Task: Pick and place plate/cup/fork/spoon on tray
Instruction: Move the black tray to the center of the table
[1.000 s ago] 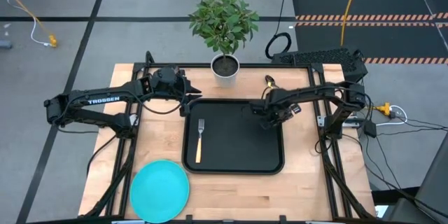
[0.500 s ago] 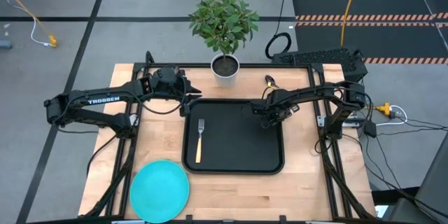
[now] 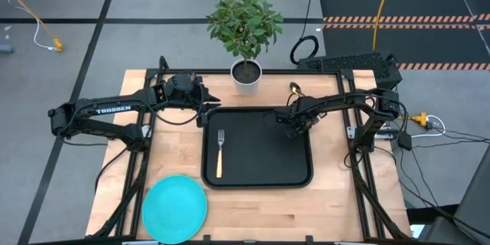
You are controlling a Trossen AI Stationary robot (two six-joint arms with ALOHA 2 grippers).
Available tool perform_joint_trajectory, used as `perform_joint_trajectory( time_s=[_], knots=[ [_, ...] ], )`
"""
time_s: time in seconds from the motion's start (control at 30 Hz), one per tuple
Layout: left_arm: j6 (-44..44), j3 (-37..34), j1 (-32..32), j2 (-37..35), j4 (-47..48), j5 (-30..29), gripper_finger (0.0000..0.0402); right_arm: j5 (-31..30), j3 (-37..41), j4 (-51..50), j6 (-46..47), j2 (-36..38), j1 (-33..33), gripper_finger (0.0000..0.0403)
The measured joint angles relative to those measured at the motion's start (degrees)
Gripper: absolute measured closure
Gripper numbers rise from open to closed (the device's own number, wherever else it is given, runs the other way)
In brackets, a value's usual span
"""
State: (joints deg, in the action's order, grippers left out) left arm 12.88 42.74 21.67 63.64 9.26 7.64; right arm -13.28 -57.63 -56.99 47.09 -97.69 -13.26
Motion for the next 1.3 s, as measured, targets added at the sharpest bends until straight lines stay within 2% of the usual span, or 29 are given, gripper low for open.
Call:
perform_joint_trajectory(
  time_s=[0.17, 0.47, 0.6, 0.73, 0.97, 1.3],
  knots=[
    [-0.01, 0.0, -0.01, 0.0, 0.0, -0.14, 0.0325, 1.12, 0.0, -0.13, 0.0, 1.0, 0.19, 0.0253],
    [-0.04, 0.0, 0.0, 0.0, -0.01, -0.14, 0.0325, 4.36, 0.0, 3.8, 0.65, 7.46, 0.22, 0.0248],
    [-0.04, 0.0, -0.01, 0.0, 0.14, -0.14, 0.0325, 1.6, 0.0, -1.42, 3.53, 8.25, 0.24, 0.0248],
    [-0.03, 0.0, 0.0, 0.0, 0.32, -0.14, 0.0325, 1.5, 0.17, -5.3, 6.05, 8.28, 0.41, 0.0248],
    [-0.02, 0.0, -0.01, 0.0, 0.37, -0.11, 0.0325, 7.57, 5.06, 0.87, 9.04, 8.28, 1.62, 0.0248],
    [0.2, 0.0, 0.0, 0.0, 0.37, -0.14, 0.0325, 7.63, 7.02, 6.77, 10.78, 8.24, 4.01, 0.0248]
  ],
)
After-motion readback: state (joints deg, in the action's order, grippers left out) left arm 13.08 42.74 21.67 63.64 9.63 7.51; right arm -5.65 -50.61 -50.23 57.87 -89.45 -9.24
